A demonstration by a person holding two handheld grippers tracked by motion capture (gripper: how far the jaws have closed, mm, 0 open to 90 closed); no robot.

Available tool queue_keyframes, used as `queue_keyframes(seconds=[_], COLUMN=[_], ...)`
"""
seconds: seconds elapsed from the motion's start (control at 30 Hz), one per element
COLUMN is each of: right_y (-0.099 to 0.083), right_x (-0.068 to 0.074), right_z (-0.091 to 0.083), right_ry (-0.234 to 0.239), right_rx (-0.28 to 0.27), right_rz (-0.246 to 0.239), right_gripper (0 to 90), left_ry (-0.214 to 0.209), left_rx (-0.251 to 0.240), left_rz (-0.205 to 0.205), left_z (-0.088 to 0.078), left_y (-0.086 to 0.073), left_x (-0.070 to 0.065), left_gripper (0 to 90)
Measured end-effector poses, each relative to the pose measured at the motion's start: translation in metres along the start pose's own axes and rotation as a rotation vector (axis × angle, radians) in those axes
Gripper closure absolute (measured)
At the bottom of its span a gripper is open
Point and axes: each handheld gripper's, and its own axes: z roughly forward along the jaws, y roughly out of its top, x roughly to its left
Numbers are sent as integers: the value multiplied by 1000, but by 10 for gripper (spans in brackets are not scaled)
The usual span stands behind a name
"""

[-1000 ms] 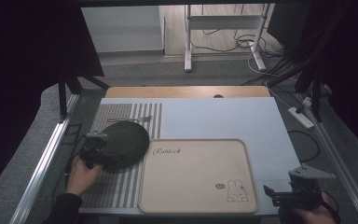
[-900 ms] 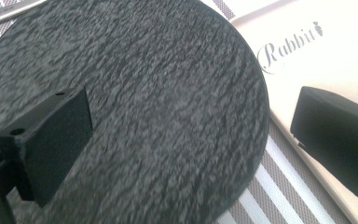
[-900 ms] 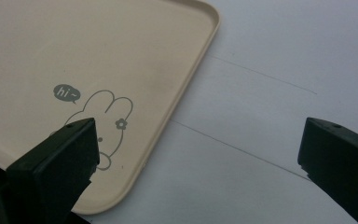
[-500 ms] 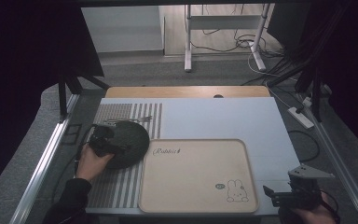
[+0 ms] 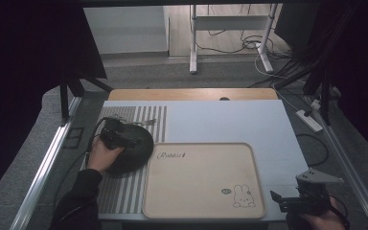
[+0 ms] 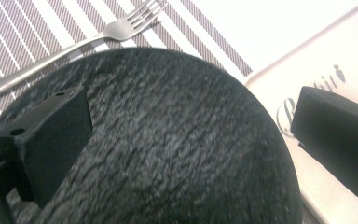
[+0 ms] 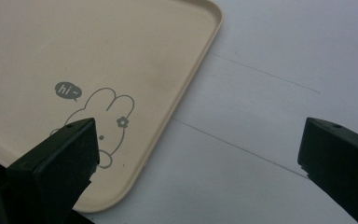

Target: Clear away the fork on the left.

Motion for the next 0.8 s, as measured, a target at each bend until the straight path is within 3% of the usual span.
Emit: queue_keyframes(seconds=[0.33, 0.53, 0.8], right_y=[0, 0, 0], right_x=[0, 0, 0], right_z=[1, 1, 1], right_ry=[4, 5, 9], right_rx=[4, 9, 13], right_rz=[-3, -6, -10], right_gripper=[0, 0, 0], left_ry=[5, 14, 45], left_rx=[16, 32, 97], left_rz=[-11, -30, -24], left_z=[15, 25, 41], left_y=[17, 25, 34], left_x=[14, 32, 49], left_gripper=[0, 0, 28])
